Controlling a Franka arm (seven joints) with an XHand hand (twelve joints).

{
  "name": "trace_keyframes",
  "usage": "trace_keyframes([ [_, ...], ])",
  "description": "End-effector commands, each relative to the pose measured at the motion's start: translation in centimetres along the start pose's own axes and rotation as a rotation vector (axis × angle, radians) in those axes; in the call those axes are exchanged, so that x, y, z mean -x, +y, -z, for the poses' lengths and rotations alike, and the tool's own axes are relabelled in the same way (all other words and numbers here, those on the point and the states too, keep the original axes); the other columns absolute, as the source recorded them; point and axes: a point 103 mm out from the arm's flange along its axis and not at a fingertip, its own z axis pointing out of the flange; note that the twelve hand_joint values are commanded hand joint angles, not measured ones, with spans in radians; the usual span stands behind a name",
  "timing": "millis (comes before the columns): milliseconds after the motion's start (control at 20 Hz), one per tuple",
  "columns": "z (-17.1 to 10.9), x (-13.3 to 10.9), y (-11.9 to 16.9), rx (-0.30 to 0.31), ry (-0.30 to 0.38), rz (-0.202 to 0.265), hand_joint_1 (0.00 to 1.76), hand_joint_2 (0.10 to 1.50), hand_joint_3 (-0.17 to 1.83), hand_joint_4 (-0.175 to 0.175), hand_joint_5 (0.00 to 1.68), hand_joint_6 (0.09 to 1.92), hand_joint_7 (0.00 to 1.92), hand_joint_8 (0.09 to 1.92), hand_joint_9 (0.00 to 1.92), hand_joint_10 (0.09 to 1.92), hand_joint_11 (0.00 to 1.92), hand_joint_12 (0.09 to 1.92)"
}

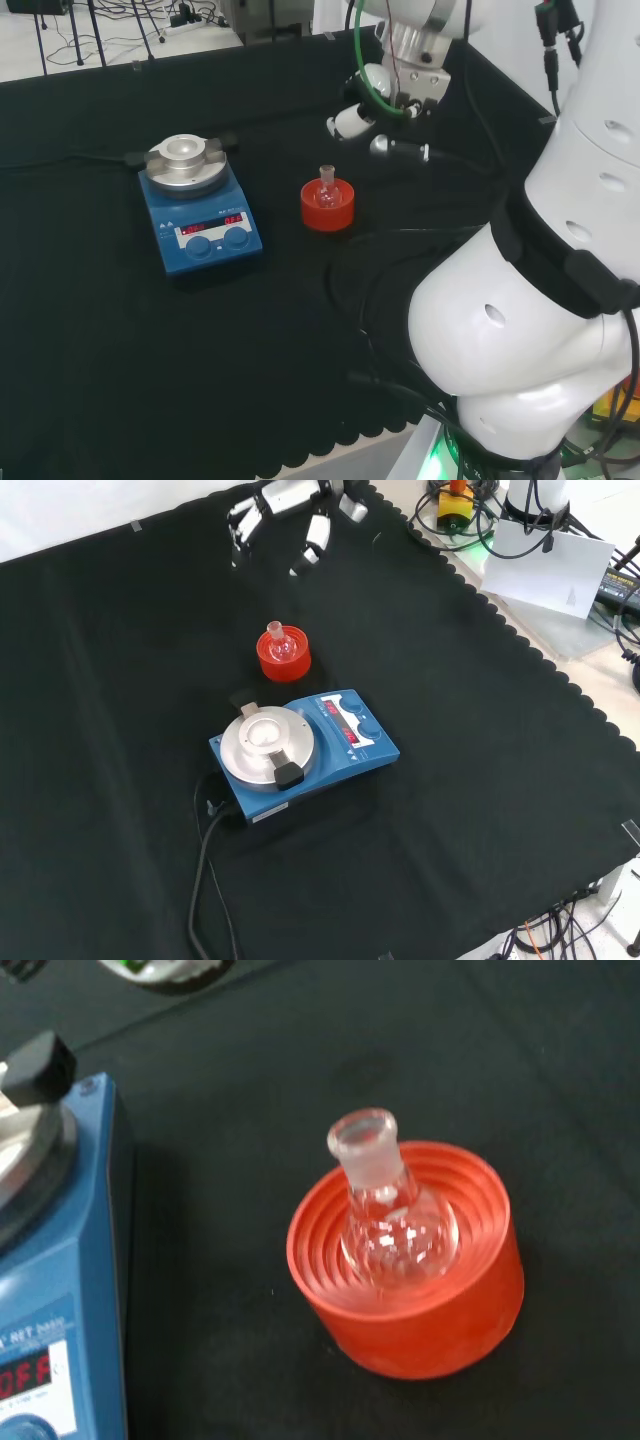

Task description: Pick up the round-bottom flask.

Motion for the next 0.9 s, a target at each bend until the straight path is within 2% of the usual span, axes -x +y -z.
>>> trace_keyframes([
  [50,-3.5,0.8,2.3,0.008,0.033,0.006,0.87,0.62,0.69,-0.064,0.57,0.09,0.43,0.67,0.51,0.67,0.0,1.35],
  [350,-6.3,1.8,2.2,-0.026,0.068,-0.017,0.92,0.52,0.77,-0.057,0.62,0.09,0.44,0.67,0.52,0.67,0.0,1.36],
  [900,-9.6,3.2,2.3,-0.044,0.116,-0.033,0.9,0.51,0.76,-0.057,0.63,0.09,0.44,0.67,0.53,0.67,0.0,1.37],
])
